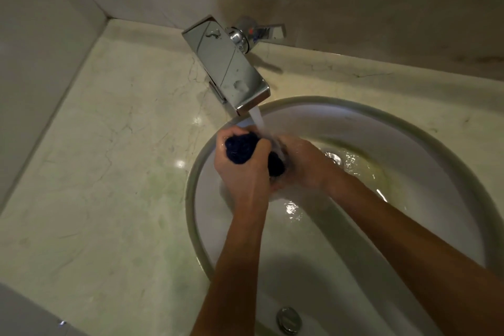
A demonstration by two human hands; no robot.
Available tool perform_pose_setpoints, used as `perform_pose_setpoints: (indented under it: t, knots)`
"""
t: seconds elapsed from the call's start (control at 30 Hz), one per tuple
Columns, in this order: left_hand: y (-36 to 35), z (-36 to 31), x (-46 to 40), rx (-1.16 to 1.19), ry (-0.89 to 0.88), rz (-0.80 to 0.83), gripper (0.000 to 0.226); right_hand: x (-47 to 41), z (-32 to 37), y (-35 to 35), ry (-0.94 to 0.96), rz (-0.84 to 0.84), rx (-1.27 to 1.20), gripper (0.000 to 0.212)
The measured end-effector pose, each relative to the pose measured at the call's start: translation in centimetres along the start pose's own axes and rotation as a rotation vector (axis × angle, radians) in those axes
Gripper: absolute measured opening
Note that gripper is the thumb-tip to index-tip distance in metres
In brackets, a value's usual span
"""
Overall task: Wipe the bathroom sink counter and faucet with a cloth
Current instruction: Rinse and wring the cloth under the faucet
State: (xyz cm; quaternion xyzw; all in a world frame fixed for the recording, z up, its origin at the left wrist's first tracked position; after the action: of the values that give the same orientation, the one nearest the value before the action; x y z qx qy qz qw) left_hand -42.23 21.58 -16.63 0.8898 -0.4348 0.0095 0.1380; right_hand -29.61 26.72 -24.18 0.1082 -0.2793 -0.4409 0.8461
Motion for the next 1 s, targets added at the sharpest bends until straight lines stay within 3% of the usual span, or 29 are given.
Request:
perform_pose_setpoints:
  t: [0.1, 0.17, 0.2, 0.27, 0.33, 0.57, 0.7, 0.77, 0.9, 1.0]
  knots:
    - [-0.4, 0.6, -0.2, 0.021, 0.010, 0.026, 0.029, 3.2, -0.4, 3.0, -0.085, -0.082, 0.091, 0.066]
    - [-0.5, 0.9, -0.2, 0.016, 0.022, 0.035, 0.031, 5.1, 0.9, 5.3, -0.087, -0.155, 0.072, 0.028]
    - [-0.6, 1.0, -0.2, 0.009, 0.026, 0.038, 0.032, 6.0, 1.9, 6.5, -0.085, -0.201, 0.061, 0.022]
    - [-0.7, 1.0, -0.3, 0.009, 0.037, 0.048, 0.032, 7.4, 4.3, 8.5, -0.091, -0.287, 0.012, 0.040]
    - [-0.7, 1.2, -0.5, 0.021, 0.065, 0.062, 0.032, 8.1, 7.2, 10.1, -0.047, -0.381, -0.090, 0.045]
    - [-0.7, 1.6, -0.7, 0.070, 0.132, 0.088, 0.029, 6.5, 11.7, 12.2, 0.044, -0.606, -0.402, 0.008]
    - [-0.6, 1.7, -0.8, 0.073, 0.154, 0.102, 0.030, 3.8, 12.7, 12.1, 0.052, -0.578, -0.397, 0.052]
    - [-0.6, 1.8, -0.8, 0.069, 0.160, 0.120, 0.031, 2.6, 12.9, 11.9, 0.039, -0.546, -0.404, 0.063]
    - [-0.7, 1.8, -0.9, 0.095, 0.170, 0.137, 0.030, 2.2, 13.2, 11.9, 0.076, -0.594, -0.450, 0.055]
    - [-0.7, 1.3, -0.7, 0.157, 0.155, 0.158, 0.028, 2.7, 13.3, 11.8, 0.134, -0.583, -0.482, 0.031]
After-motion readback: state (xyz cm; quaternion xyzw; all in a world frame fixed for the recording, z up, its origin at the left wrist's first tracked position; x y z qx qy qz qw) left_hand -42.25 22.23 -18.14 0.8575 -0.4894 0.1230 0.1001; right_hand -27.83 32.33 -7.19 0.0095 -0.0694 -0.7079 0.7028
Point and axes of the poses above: each hand's wrist, its own x-axis away from the middle knuckle, its own y-axis out of the back of the hand, z = x × y, the point moved 8 cm from there along -x, towards the middle knuckle, and after that the axes turned 10 degrees about -x, right-handed, at the moved point
